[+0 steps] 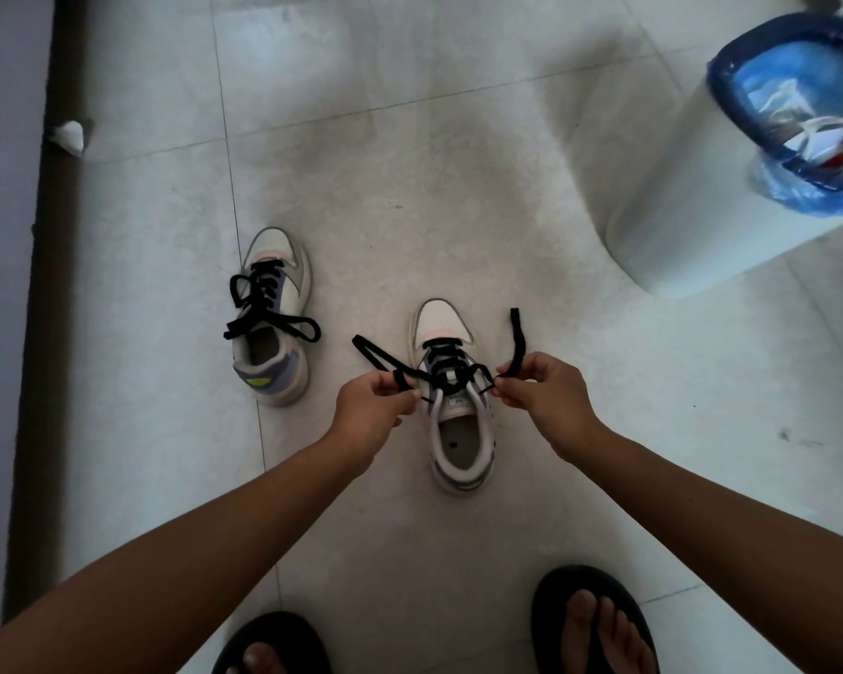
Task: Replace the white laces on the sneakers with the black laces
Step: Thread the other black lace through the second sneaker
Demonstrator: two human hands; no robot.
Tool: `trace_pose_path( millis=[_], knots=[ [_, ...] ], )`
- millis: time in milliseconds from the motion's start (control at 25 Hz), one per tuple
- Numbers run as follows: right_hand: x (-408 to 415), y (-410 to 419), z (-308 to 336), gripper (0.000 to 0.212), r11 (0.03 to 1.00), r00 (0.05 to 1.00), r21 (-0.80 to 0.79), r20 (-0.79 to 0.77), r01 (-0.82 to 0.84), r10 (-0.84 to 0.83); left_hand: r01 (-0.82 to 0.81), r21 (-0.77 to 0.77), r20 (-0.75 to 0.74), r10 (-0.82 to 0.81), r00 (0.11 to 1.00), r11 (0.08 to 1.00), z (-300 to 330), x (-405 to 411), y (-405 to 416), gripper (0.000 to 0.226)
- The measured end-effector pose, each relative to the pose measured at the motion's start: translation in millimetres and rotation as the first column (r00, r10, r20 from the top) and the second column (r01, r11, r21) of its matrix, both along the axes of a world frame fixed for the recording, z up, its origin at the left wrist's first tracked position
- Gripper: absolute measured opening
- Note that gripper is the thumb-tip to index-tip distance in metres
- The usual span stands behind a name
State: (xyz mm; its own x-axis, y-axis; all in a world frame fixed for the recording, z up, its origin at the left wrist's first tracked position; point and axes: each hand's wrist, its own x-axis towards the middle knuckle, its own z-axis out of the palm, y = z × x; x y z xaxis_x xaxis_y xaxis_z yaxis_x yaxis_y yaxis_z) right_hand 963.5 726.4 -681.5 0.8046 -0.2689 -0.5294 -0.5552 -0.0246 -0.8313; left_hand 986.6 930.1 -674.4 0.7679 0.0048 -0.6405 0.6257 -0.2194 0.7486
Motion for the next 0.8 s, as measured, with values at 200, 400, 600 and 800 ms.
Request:
trace_pose_path(
  millis=[200, 400, 600, 800],
  knots=[
    [0, 0, 3, 0.023, 0.982, 0.989, -0.152, 0.079, -0.112, 0.126, 0.047, 0.025, 0.079, -0.049, 0.996, 0.999, -4, 0, 0, 0.016],
    [3, -1, 5, 0.023, 0.978, 0.983, -0.160, 0.104, -0.130, 0.148, 0.088, 0.019, 0.140, -0.090, 0.986, 0.996, -6, 1, 1, 0.019],
    [8, -6, 9, 0.024, 0.949, 0.966, -0.228, 0.090, -0.218, 0.243, 0.133, 0.050, 0.178, -0.140, 0.974, 0.990, -10, 3, 4, 0.017],
    [11, -7, 10, 0.024, 0.950, 0.963, -0.203, 0.078, -0.236, 0.256, 0.238, 0.149, 0.267, -0.270, 0.925, 0.960, -11, 7, 5, 0.024]
  ],
)
